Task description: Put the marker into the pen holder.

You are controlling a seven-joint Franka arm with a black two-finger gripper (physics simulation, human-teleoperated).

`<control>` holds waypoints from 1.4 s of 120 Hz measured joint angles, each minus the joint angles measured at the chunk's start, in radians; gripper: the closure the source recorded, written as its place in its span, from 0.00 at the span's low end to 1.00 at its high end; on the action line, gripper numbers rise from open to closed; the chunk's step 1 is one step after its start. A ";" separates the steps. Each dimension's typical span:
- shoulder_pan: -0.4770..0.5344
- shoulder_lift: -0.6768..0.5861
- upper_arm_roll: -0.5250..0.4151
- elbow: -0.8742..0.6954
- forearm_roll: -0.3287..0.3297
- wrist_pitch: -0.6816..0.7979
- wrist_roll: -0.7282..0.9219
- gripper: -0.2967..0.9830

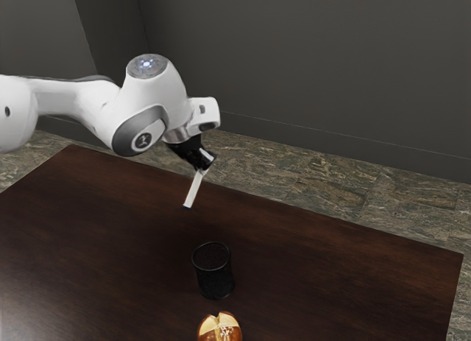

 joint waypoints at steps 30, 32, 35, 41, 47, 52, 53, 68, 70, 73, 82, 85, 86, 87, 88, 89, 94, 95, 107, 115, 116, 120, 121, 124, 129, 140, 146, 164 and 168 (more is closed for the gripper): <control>-0.062 -0.114 -0.081 -0.152 -0.056 0.069 -0.119 0.85; -0.066 -0.120 -0.084 -0.164 -0.058 0.071 -0.127 0.85; -0.070 -0.128 -0.087 -0.179 -0.060 0.074 -0.140 0.85; -0.065 -0.143 -0.093 -0.204 -0.063 0.078 -0.165 0.85; -0.053 -0.160 -0.097 -0.224 -0.065 0.082 -0.189 0.85; -0.045 -0.170 -0.098 -0.235 -0.067 0.083 -0.207 0.85; -0.044 -0.171 -0.098 -0.237 -0.067 0.084 -0.211 0.85; -0.041 -0.175 -0.104 -0.253 -0.069 0.088 -0.261 0.85; -0.040 -0.174 -0.108 -0.255 -0.069 0.088 -0.267 0.85; -0.041 -0.172 -0.112 -0.256 -0.069 0.089 -0.277 0.85; -0.043 -0.157 -0.118 -0.257 -0.070 0.091 -0.302 0.85; -0.043 -0.152 -0.119 -0.257 -0.070 0.092 -0.310 0.85; -0.043 -0.150 -0.119 -0.257 -0.070 0.092 -0.313 0.85; -0.043 -0.149 -0.119 -0.257 -0.070 0.092 -0.315 0.85; -0.043 -0.148 -0.119 -0.257 -0.070 0.092 -0.318 0.85; -0.043 -0.147 -0.119 -0.257 -0.070 0.093 -0.320 0.85; -0.042 -0.140 -0.119 -0.257 -0.070 0.093 -0.332 0.85; -0.042 -0.139 -0.119 -0.257 -0.070 0.093 -0.334 0.85; -0.039 -0.132 -0.119 -0.257 -0.071 0.094 -0.357 0.79; -0.040 -0.130 -0.119 -0.256 -0.078 0.094 -0.363 0.68; -0.040 -0.130 -0.119 -0.256 -0.079 0.094 -0.364 0.66; -0.041 -0.129 -0.119 -0.255 -0.081 0.094 -0.366 0.60; -0.041 -0.129 -0.118 -0.255 -0.082 0.094 -0.367 0.59; -0.041 -0.129 -0.118 -0.255 -0.083 0.094 -0.368 0.55; -0.042 -0.128 -0.118 -0.255 -0.085 0.094 -0.371 0.49; -0.031 -0.125 -0.114 -0.244 -0.085 0.090 -0.375 0.40; 0.003 -0.112 -0.109 -0.193 -0.087 0.084 -0.377 0.37; 0.065 -0.073 -0.037 0.188 -0.091 -0.176 -0.371 0.30; 0.075 -0.070 -0.019 0.270 -0.092 -0.260 -0.365 0.29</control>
